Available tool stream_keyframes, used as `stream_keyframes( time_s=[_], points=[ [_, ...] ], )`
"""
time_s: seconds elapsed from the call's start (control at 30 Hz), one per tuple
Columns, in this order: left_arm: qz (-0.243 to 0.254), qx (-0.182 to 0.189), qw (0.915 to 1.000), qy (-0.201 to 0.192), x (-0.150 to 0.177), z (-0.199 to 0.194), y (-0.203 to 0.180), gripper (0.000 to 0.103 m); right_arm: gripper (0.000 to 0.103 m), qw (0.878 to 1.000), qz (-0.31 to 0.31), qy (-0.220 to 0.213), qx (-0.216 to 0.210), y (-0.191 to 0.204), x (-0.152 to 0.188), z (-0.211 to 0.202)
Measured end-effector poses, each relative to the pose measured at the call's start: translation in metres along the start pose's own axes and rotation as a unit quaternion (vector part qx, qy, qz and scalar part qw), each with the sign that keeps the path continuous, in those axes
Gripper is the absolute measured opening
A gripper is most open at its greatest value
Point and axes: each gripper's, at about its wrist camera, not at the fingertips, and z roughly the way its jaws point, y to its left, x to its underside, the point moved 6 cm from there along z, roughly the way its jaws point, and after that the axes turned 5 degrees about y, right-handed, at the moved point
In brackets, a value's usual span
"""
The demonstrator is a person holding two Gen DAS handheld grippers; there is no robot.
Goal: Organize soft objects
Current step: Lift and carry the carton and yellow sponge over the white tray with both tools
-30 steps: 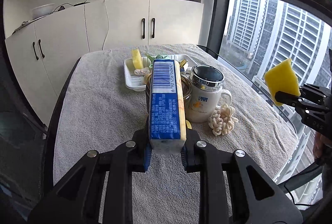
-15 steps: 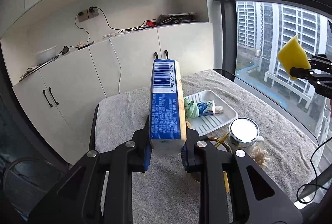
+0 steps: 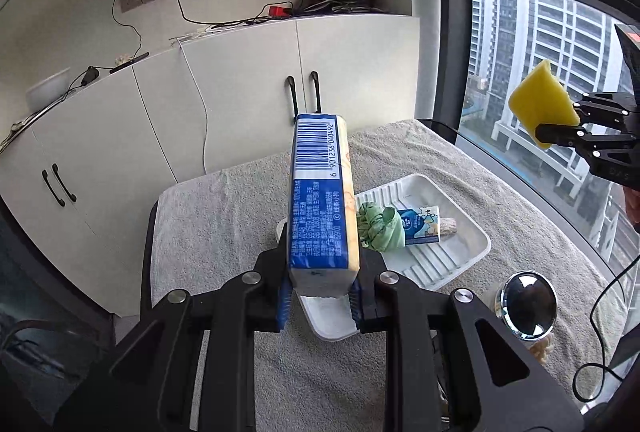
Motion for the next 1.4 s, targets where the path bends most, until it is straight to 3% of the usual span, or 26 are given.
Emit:
stream_keyframes(
  time_s=[0.4, 0.77, 1.07, 1.4],
  points=[
    [-0.005, 0.042, 0.9974, 0.058, 0.015, 0.088, 0.008, 0.021, 0.024, 0.997, 0.004, 0.067, -0.038, -0.020, 0.002, 0.113],
    [-0.003, 0.060, 0.9934, 0.098, 0.047, 0.136, 0.011, 0.021, 0.024, 0.990, -0.011, 0.114, -0.082, -0.016, 0.025, 0.193],
    [0.003, 0.074, 0.9908, 0.113, 0.064, 0.154, 0.002, 0.021, 0.024, 0.986, -0.027, 0.136, -0.096, -0.008, 0.039, 0.223],
    [0.026, 0.079, 0.9886, 0.125, 0.077, 0.153, -0.009, 0.021, 0.025, 0.982, -0.051, 0.159, -0.083, -0.002, 0.051, 0.236]
  ],
)
